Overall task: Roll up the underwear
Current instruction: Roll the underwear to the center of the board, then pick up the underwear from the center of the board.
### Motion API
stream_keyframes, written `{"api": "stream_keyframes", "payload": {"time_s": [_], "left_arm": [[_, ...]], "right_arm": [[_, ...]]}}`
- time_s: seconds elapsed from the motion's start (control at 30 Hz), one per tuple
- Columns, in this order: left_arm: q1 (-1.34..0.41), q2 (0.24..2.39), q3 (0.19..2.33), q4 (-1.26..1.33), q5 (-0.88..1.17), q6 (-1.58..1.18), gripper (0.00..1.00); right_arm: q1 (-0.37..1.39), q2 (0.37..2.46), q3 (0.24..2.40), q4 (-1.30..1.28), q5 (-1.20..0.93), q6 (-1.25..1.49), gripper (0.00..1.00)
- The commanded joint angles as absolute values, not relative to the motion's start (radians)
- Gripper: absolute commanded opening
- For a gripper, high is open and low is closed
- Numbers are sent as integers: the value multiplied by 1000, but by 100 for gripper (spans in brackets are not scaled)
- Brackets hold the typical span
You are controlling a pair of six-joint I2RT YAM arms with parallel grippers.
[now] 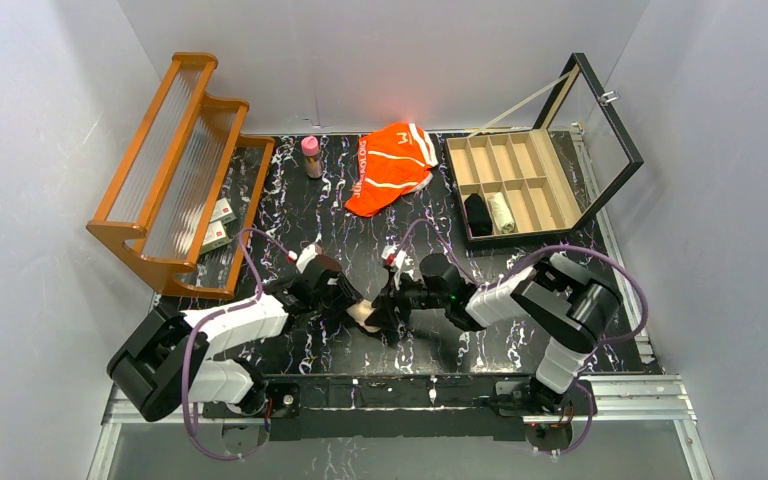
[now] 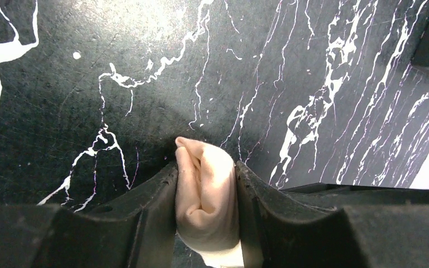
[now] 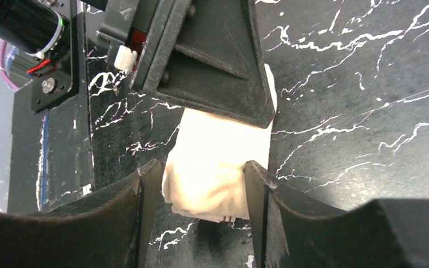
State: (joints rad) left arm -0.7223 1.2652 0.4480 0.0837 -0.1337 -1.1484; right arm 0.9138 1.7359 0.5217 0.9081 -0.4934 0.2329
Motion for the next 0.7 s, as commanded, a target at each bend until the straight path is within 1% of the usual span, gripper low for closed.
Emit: {"api": "stream_keyframes", "payload": {"time_s": [0.0,0.13,0.2,0.33,0.47,0.67], "left_arm": [[-728,1319,454,-93,-168,-1122,36],[-728,1346,492,-133,-169,-1120,34],[-727,1365,514,-156,-166,-1123,33],[-727,1395,543,-172,-161,-1145,32],[-727,1425,560,-185,-148,-1154,32],[-729,1453,566,-175,-124,-1160,32]], "right_arm": [[917,1648,586,648,-438,103,68],[947,1572,649,502,-334,-38,76],[965,1566,673,459,-264,-77,78],[1020,1578,657,511,-152,-121,79],[1085,1597,633,579,-95,-160,81],[1119,1684,629,638,-44,-188,81]]}}
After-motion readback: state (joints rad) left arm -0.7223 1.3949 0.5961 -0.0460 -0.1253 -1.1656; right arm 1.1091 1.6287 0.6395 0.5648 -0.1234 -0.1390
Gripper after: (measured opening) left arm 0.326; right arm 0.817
